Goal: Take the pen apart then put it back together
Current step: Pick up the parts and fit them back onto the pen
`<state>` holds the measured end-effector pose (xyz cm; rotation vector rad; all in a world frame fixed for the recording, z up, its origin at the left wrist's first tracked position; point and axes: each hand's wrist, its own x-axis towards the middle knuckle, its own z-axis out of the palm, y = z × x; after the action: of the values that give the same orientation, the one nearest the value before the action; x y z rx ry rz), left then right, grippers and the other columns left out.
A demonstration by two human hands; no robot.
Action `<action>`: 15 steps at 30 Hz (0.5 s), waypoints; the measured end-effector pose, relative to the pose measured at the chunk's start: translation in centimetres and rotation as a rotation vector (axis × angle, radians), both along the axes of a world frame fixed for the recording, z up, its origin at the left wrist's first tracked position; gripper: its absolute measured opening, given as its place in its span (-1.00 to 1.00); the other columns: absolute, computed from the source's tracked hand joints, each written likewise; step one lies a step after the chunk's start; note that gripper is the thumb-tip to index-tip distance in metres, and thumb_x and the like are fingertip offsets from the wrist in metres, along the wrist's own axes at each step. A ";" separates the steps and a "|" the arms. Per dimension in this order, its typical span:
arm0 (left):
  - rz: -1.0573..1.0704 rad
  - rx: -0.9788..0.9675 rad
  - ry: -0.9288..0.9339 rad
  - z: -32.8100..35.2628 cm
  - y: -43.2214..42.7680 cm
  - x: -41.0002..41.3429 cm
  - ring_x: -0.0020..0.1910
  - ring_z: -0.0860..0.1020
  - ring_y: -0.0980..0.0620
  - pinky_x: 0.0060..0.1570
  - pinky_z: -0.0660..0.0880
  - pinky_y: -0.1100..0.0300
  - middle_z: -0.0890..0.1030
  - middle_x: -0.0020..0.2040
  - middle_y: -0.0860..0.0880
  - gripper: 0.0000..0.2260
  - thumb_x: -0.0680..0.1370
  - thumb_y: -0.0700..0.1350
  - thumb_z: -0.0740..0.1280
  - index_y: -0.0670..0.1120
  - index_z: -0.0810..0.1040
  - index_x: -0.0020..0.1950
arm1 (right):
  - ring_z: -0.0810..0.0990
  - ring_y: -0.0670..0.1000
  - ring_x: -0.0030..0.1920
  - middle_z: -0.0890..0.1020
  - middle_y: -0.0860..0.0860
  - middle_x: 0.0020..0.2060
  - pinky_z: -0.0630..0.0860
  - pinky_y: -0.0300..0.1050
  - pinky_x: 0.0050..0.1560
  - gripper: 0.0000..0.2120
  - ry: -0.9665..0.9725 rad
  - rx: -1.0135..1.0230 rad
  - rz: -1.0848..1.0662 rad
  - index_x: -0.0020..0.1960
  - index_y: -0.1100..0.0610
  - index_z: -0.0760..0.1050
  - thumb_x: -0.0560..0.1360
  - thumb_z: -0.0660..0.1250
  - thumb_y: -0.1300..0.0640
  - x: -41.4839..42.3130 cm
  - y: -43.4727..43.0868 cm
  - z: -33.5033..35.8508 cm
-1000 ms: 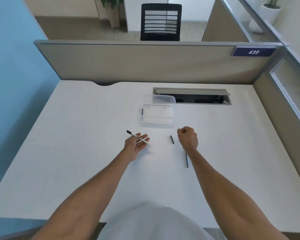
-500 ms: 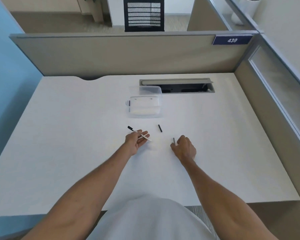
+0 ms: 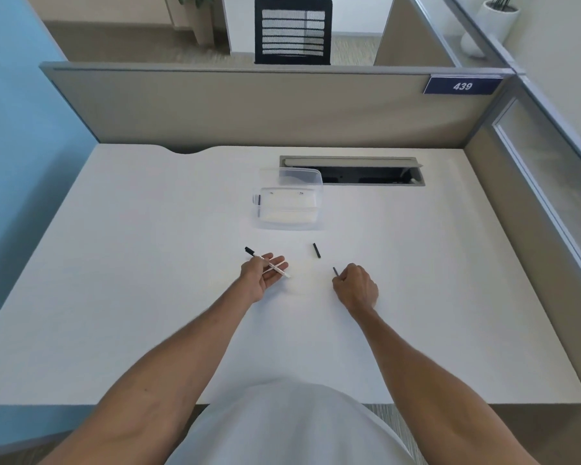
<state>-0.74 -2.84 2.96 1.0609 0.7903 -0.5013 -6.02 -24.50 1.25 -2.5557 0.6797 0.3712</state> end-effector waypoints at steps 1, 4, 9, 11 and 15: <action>0.004 0.001 -0.003 0.2 0.1 0.1 0.26 0.63 -0.25 0.21 0.61 0.04 0.60 0.52 -0.29 -0.64 0.78 -0.34 0.09 -0.26 0.44 0.56 | 0.68 0.22 0.26 0.68 0.08 0.26 0.57 0.12 0.36 -0.79 -0.018 0.009 0.013 0.22 0.21 0.62 0.68 0.29 0.16 0.2 0.2 0.1; 0.019 -0.010 -0.020 0.6 0.4 0.5 0.27 0.64 -0.25 0.24 0.61 0.01 0.61 0.51 -0.28 -0.71 0.79 -0.33 0.08 -0.21 0.46 0.45 | 0.69 0.19 0.23 0.70 0.05 0.20 0.54 0.11 0.38 -0.82 -0.093 0.045 0.069 0.18 0.20 0.62 0.67 0.29 0.18 1.0 1.0 0.6; 0.042 -0.015 -0.030 0.9 0.7 1.3 0.49 0.61 -0.36 0.51 0.55 -0.16 0.62 0.50 -0.28 -0.78 0.81 -0.28 0.08 -0.18 0.44 0.39 | 0.75 0.12 0.14 0.76 0.04 0.11 0.61 0.09 0.32 -0.87 -0.246 0.187 0.213 0.15 0.21 0.63 0.68 0.35 0.18 2.1 2.4 1.6; 0.061 -0.017 -0.026 1.1 0.8 1.6 0.49 0.61 -0.36 0.50 0.55 -0.16 0.63 0.49 -0.29 -0.81 0.81 -0.27 0.08 -0.16 0.42 0.35 | 0.76 0.10 0.10 0.78 0.03 0.06 0.64 0.09 0.25 -0.89 -0.290 0.233 0.262 0.13 0.21 0.64 0.67 0.39 0.18 2.5 3.1 2.2; 0.095 -0.022 -0.033 1.1 1.1 2.1 0.48 0.62 -0.37 0.39 0.60 -0.10 0.63 0.48 -0.33 -0.83 0.81 -0.28 0.10 -0.18 0.42 0.35 | 0.75 0.07 0.05 0.77 -0.01 0.00 0.64 0.09 0.21 -0.92 -0.313 0.251 0.398 0.08 0.18 0.65 0.64 0.42 0.18 3.0 4.4 3.1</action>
<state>1.39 -1.72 4.01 1.0045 0.8003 -0.4102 -3.05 -20.15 4.33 -2.4185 0.0049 0.1616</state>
